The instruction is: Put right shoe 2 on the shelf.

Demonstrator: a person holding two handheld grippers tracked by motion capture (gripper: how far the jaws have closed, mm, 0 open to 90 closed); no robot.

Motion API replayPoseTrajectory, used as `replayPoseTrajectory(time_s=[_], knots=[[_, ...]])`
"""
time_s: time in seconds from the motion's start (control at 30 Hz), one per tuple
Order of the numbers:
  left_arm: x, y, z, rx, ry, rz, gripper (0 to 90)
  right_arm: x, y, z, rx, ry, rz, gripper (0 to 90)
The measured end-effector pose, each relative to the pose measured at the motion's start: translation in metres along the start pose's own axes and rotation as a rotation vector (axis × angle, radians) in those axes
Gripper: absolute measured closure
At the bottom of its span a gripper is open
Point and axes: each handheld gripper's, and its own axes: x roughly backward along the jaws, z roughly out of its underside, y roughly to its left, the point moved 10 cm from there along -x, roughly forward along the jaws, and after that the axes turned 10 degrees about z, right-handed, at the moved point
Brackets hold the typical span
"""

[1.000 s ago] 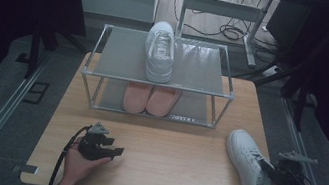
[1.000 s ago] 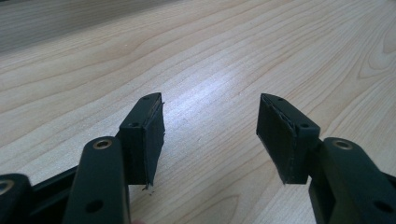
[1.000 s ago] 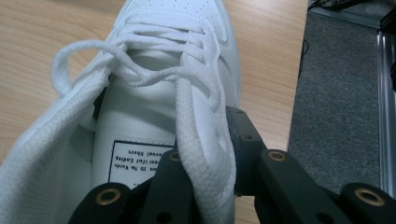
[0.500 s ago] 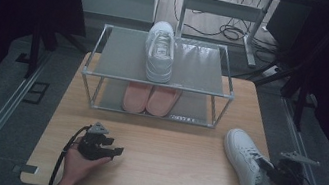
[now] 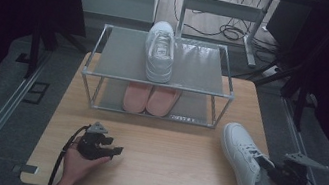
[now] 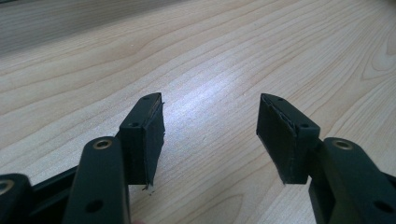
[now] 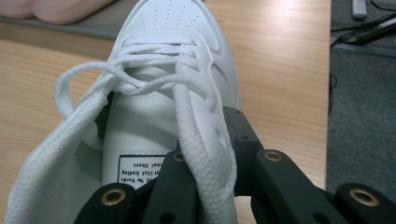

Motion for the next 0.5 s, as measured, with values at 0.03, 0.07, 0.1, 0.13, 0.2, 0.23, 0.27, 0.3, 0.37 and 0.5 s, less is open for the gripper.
replayPoseTrajectory(time_s=[0.03,0.07,0.1,0.13,0.2,0.23,0.27,0.3,0.37,0.5], knots=[[0.0,0.0,0.0,0.0,0.001,0.0,41.9,0.001,0.001,-0.001,0.004,-0.002,-0.006,83.1],[0.0,0.0,0.0,0.0,0.002,0.0,41.8,0.003,0.003,-0.002,0.005,-0.006,-0.011,83.1],[0.0,0.0,0.0,0.0,0.002,0.0,41.8,0.004,0.005,-0.003,0.009,-0.011,-0.013,83.1],[0.0,0.0,0.0,0.001,0.001,0.0,41.8,0.005,0.007,-0.004,0.012,-0.012,-0.016,83.0],[0.0,0.0,0.0,0.001,0.0,0.0,41.8,0.006,0.01,-0.006,0.023,-0.019,-0.022,83.1],[0.001,0.0,0.0,0.0,-0.001,0.001,41.8,0.008,0.012,-0.007,0.024,-0.02,-0.026,83.1],[0.001,0.0,0.0,0.003,-0.002,0.0,41.8,0.008,0.013,-0.008,0.027,-0.024,-0.03,83.0],[0.001,0.0,0.0,0.004,-0.002,0.0,41.8,0.009,0.015,-0.009,0.028,-0.026,-0.034,83.1],[0.001,0.0,0.0,0.003,-0.002,0.0,41.8,0.011,0.018,-0.011,0.024,-0.036,-0.047,83.1],[0.0,0.0,0.0,0.004,0.0,0.001,41.8,0.013,0.024,-0.015,0.025,-0.047,-0.073,83.1]])
